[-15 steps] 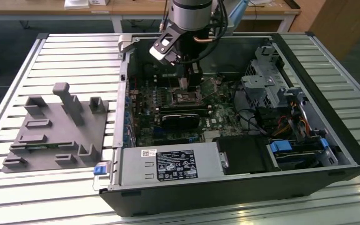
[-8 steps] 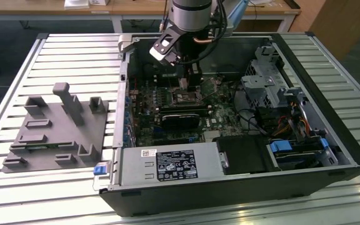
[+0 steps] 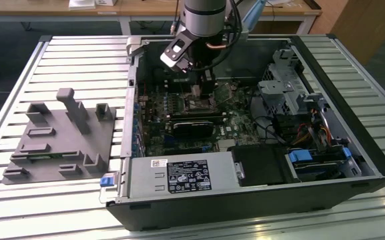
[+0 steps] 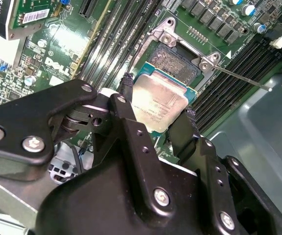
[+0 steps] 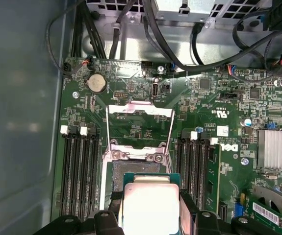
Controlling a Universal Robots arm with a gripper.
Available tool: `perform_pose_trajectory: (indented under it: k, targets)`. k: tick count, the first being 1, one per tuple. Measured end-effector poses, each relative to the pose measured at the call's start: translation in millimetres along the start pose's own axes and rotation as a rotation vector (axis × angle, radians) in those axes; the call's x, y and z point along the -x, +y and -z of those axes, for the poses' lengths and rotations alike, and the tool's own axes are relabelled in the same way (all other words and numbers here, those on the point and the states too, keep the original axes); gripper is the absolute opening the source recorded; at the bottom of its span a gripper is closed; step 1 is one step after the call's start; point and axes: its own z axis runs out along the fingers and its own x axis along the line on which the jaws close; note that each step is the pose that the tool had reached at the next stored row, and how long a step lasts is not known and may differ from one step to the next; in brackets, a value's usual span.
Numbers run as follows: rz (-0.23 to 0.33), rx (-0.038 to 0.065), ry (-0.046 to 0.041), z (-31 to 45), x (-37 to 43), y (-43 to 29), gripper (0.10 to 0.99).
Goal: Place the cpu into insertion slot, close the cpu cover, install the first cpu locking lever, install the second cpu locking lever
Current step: 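Place the cpu into insertion slot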
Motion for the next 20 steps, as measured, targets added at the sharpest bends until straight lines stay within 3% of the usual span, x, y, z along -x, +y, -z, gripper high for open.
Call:
perform_pose_trajectory:
  k: [20]
  targets:
    - [0.000,0.000,0.0000,-8.6,-0.6,-0.4,0.541]
